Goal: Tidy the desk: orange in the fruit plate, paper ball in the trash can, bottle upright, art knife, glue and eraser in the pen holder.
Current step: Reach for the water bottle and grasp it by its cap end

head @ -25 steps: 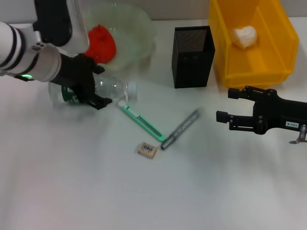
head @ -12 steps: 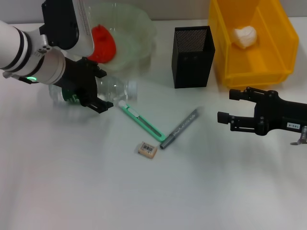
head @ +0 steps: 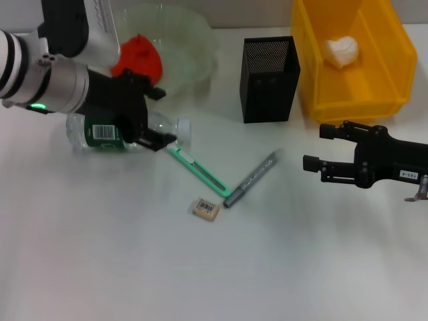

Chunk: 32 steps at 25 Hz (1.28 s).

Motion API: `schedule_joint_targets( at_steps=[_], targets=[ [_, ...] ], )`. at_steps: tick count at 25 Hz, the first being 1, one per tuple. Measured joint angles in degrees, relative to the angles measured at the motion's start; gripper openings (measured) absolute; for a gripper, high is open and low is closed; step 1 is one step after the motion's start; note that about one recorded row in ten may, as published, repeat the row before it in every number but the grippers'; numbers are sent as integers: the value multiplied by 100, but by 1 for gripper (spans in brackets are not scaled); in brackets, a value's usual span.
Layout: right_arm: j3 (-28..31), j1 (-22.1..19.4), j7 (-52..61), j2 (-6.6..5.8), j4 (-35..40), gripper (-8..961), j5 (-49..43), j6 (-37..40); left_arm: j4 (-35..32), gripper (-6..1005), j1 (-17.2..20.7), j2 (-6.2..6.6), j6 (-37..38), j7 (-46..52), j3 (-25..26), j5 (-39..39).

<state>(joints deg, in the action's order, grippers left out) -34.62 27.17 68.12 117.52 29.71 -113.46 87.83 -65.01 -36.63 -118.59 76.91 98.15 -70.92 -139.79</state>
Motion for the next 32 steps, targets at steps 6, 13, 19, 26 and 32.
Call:
schedule_joint_targets(
  at_steps=[6,13,19,26,32],
  targets=[
    [0,-16,19,-11,26,828,0,4,666,782,-225,3,-774,-203,-187,205],
    [0,0,22,-18,33,828,0,9,1095,720,-381,3,-1539,-147,-586,20],
    [0,9,25,-34,22,827,2,4,1092,693,-424,1,-1373,-17,-593,-186],
    [0,22,41,-44,29,827,7,-8,719,694,-237,4,-1035,-35,-630,-164],
    [0,37,50,-45,26,827,9,-11,715,694,-261,-7,-1015,-106,-788,-177]
  ],
)
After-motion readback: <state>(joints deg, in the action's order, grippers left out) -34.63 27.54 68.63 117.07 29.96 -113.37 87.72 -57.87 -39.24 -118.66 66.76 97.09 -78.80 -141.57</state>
